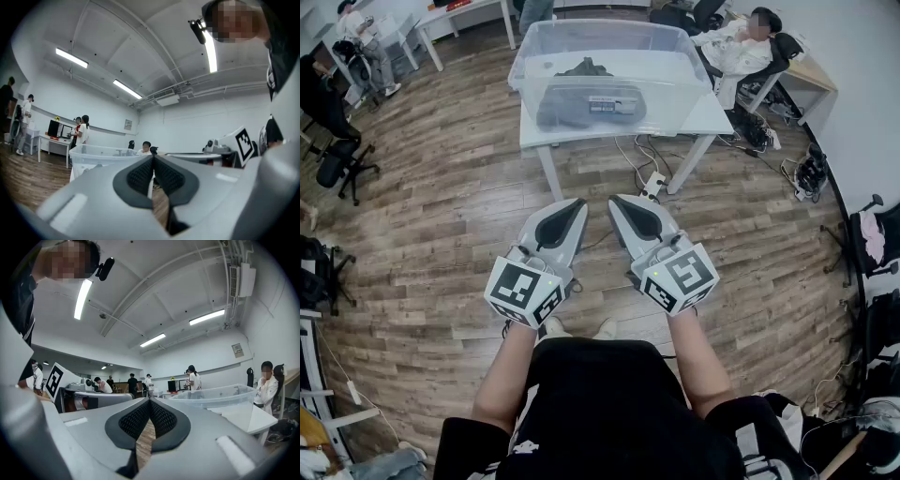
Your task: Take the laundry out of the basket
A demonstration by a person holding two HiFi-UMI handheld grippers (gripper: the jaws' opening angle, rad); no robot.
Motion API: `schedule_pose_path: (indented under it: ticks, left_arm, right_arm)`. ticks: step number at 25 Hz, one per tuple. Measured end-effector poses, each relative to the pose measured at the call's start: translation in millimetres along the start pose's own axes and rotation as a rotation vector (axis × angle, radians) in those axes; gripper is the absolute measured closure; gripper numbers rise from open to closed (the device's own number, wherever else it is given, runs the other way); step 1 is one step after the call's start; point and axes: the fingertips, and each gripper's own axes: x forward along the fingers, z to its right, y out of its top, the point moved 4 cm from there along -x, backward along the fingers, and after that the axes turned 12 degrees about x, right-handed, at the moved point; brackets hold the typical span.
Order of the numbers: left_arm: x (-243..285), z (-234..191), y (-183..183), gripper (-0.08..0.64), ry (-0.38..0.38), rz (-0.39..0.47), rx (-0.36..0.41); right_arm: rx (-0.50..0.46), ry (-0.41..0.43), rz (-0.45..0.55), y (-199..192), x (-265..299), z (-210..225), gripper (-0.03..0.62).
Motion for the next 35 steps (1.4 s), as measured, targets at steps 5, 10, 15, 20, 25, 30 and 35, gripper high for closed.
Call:
schedule_pose_path:
  ticks: [5,10,15,20,25,30,35]
  left_arm:
    - [-2.2,10.7,6.8,0.551,-0.011,0.011,-0.012]
    - [-2.6,16.2,7.5,0.551,-0.003,0.001,0.010]
    - [1.5,20.9,4.7,0.551,0.005,-0.006,0.019]
    - [7.7,26.6,4.9,0.551,0.018,-0.004,0.041]
    - [14.5,28.0,-0.3,0.551,0.032,-0.017,0.044]
    - [19.9,27.4,-1.3,0.551,0.041,-0.032,0.048]
    - [28.6,15.1,-1.7,0.551,0.050,-0.025,0.051]
  right_arm:
    - [-0.009,-0.008,-0.003,3.4,-8.3,-5.0,0.595]
    - [-0.004,-0.027,-0.001,3.3,-15.9,-3.4,0.595]
    - [-0.011,-0.021,0.008,6.8,-21.0,-1.2,0.595]
    - [-0.012,-0.001,0.015,8.8,-24.8,5.0,0.595]
    - [-0.002,0.017,0.024,9.1,-24.3,15.4,0.595]
    - [0.009,0.027,0.019,9.4,-20.1,21.0,0.595]
    - [0.017,0.018,0.024,9.4,-6.1,28.8,0.595]
